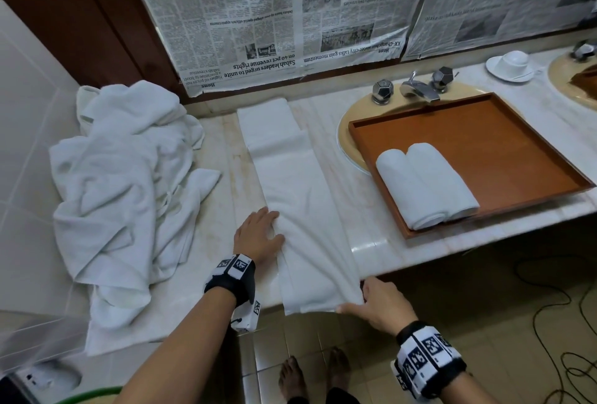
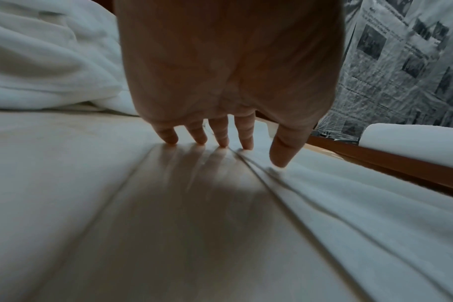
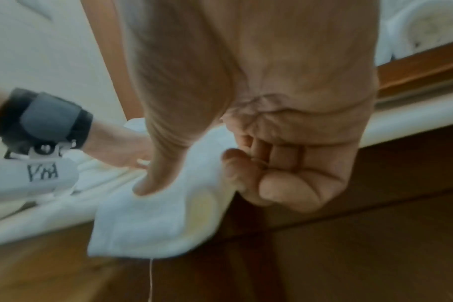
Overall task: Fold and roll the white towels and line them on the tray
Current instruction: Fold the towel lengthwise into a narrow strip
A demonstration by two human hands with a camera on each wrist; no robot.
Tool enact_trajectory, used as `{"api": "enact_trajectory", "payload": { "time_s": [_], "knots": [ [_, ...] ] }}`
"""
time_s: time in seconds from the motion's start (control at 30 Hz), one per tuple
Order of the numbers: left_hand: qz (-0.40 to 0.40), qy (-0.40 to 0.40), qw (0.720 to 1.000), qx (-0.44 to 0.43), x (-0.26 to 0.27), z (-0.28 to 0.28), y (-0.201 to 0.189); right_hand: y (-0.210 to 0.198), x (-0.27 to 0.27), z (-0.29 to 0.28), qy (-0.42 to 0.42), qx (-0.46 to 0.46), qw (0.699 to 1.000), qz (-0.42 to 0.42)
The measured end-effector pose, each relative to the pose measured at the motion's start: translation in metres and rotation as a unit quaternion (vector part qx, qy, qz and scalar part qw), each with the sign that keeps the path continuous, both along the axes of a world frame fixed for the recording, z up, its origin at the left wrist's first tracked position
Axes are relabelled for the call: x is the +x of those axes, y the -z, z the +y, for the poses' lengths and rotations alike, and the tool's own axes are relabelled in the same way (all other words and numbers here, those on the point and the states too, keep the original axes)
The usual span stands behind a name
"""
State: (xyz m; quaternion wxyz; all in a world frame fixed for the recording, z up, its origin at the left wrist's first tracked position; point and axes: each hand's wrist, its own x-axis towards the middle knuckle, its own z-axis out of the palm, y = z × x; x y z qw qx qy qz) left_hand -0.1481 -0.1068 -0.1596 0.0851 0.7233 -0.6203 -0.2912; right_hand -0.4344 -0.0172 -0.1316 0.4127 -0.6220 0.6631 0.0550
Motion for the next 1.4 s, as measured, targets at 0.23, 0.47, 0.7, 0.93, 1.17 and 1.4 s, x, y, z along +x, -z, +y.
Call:
{"api": "enact_trajectory", "payload": {
  "time_s": [0.23,0.47,0.7,0.93,1.17,1.4],
  "knots": [
    [-0.069,0.061,0.996,0.017,-0.01,0.023,0.006,0.002,0.034,-0.079,-0.039,-0.308,0.95,-0.019],
    [-0.065,-0.016,0.997,-0.036,-0.024,0.045,-0.005,0.026,0.061,-0.116,-0.232,-0.245,0.94,0.054],
    [-0.084,0.017,0.996,0.002,-0.057,0.045,0.014,0.028,0.084,-0.117,-0.275,-0.287,0.917,0.027],
    [-0.113,-0.007,0.994,-0.005,-0.032,0.057,0.025,0.04,0.053,-0.148,-0.192,-0.167,0.959,0.124],
    [-0.092,-0.012,0.996,-0.007,-0.046,0.054,0.018,0.034,0.069,-0.12,-0.306,-0.194,0.929,0.073],
    [-0.055,-0.04,0.993,-0.101,-0.018,0.075,0.016,0.024,0.054,-0.12,-0.176,-0.197,0.959,0.102]
  ]
}}
